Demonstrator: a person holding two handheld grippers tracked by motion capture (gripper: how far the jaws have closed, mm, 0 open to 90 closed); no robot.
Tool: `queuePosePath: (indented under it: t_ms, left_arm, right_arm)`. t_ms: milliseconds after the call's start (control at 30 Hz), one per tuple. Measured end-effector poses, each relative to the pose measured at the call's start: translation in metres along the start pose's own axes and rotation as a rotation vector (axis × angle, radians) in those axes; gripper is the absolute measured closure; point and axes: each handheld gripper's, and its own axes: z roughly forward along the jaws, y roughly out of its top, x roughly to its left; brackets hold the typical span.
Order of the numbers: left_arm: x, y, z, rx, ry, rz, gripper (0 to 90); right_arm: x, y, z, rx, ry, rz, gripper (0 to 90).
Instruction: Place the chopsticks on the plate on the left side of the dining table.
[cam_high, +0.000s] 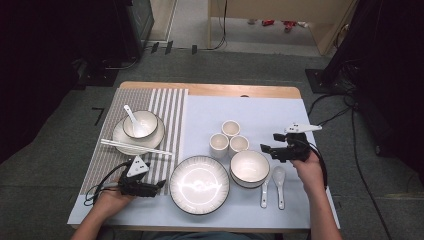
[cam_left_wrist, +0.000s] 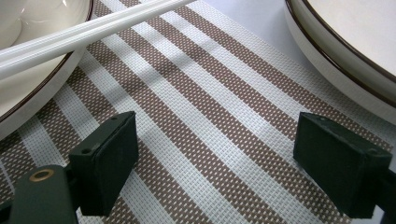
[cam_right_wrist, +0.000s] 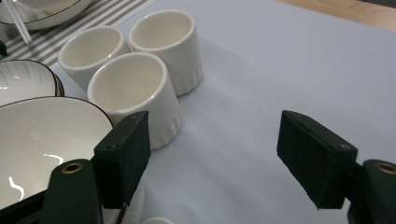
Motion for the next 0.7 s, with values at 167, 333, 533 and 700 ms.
queuePosePath:
  t_ms: [167,333,533,700]
  left_arm:
    - [0.000,0.000,0.000,-0.001,0.003,0.000,14.6]
    - [0.001,0.000,0.000,-0.002,0.010,-0.001,15.2]
    - [0.001,0.000,0.000,-0.004,0.007,0.000,15.7]
    - [0.001,0.000,-0.001,-0.002,0.005,0.003,15.7]
  right_arm:
    - [-0.003,-0.004,-0.002,-0.006,-0.005,0.008,25.8]
    - [-0.008,-0.010,-0.002,-0.009,-0.011,0.022,25.8]
    - [-0.011,-0.015,-0.002,0.006,-0.016,0.032,25.9]
    - [-0.015,-0.018,-0.001,0.002,-0.027,0.035,25.9]
